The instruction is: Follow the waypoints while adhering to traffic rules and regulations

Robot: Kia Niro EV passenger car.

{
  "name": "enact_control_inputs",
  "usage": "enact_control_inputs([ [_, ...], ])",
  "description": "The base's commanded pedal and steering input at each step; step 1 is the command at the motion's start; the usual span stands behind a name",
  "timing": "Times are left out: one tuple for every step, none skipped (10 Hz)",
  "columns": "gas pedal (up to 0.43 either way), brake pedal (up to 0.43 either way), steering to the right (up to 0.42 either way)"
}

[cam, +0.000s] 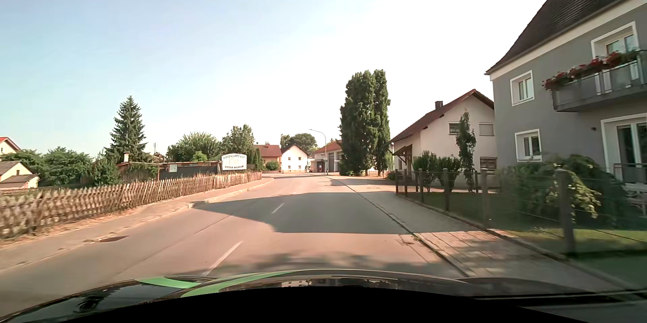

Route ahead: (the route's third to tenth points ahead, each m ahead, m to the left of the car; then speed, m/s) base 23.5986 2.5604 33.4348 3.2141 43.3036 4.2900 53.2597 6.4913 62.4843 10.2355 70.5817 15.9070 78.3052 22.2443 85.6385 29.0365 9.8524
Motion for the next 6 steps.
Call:
enact_control_inputs([
  [0.138, 0.0, 0.002],
  [0.138, 0.0, 0.001],
  [0.138, 0.0, 0.001],
  [0.138, 0.0, 0.0],
  [0.138, 0.0, -0.001],
  [0.138, 0.0, -0.005],
])
